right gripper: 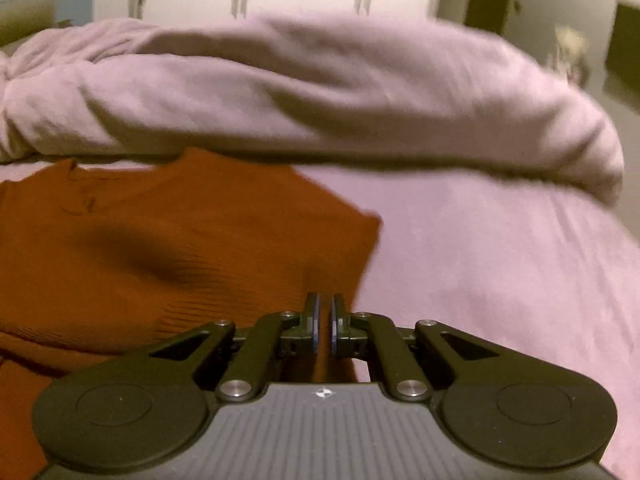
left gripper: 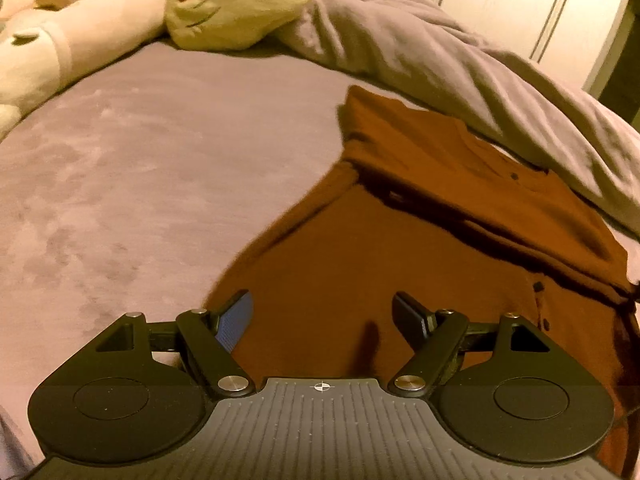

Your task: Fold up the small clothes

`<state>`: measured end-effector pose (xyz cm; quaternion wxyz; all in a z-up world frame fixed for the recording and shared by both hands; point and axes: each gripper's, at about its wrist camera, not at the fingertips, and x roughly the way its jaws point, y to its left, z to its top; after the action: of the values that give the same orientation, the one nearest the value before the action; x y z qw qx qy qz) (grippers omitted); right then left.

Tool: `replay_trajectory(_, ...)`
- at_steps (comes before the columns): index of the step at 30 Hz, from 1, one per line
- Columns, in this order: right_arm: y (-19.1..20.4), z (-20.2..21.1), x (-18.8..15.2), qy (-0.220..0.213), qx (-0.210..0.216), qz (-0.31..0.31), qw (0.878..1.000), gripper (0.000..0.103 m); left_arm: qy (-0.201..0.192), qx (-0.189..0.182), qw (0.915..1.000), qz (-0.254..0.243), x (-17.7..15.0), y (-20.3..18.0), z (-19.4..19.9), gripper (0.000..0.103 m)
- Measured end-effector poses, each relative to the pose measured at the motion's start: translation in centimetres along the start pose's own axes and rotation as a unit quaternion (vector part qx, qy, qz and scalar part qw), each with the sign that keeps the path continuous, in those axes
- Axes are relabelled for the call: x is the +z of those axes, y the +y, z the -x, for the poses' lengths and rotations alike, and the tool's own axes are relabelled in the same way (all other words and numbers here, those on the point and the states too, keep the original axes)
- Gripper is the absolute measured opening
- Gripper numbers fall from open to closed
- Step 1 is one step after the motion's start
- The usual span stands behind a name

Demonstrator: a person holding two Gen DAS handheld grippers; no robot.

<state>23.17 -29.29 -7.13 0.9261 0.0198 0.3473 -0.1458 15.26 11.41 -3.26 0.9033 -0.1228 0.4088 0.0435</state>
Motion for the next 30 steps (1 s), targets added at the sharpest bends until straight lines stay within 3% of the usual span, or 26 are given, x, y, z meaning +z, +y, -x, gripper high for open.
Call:
replay_trajectory(5, -3.3, 4.5, -1.2, -0.008, 0.067, -0.072, 0.995, 0.008, -0.003, 0.035, 0.9994, 0.002, -0.2, 2.4, 0.9, 0.085)
replay_trajectory(7, -3.7, 6.8, -2.8, 0.0, 0.102, -0.077, 0.992, 0.023, 0.003, 0.04, 0.9991, 0.015, -0.5, 3.6, 1.1, 0.085)
replay_trajectory(8, -3.8, 8.1, -3.9, 0.006, 0.115, -0.076, 0.991, 0.024, 0.006, 0.041, 0.9989, 0.021, -0.7, 4.3, 1.3, 0.085)
replay_trajectory(14, -5.2, 13.0, -10.1, 0.054, 0.134, -0.07, 0.987, 0.032, 0.053, -0.014, 0.9979, 0.035, -1.9, 6.9, 1.5, 0.085)
replay_trajectory(18, -6.1, 15.8, -11.6, 0.068, 0.125, -0.06, 0.988, 0.037, 0.067, -0.06, 0.9943, 0.058, -2.6, 8.1, 2.5, 0.083)
replay_trajectory(21, -7.0, 16.3, -12.5, 0.094, 0.13, -0.065, 0.985, 0.046, 0.075, -0.064, 0.9939, 0.05, -3.3, 8.3, 3.1, 0.074)
replay_trajectory(24, -7.8, 17.2, -14.2, 0.11, 0.123, -0.063, 0.984, 0.046, 0.083, -0.075, 0.9927, 0.045, -4.0, 8.5, 3.7, 0.07)
replay_trajectory(30, -9.2, 17.6, -16.0, 0.143, 0.168, -0.12, 0.968, 0.045, 0.101, -0.094, 0.9896, 0.039, -4.5, 8.3, 4.1, 0.061)
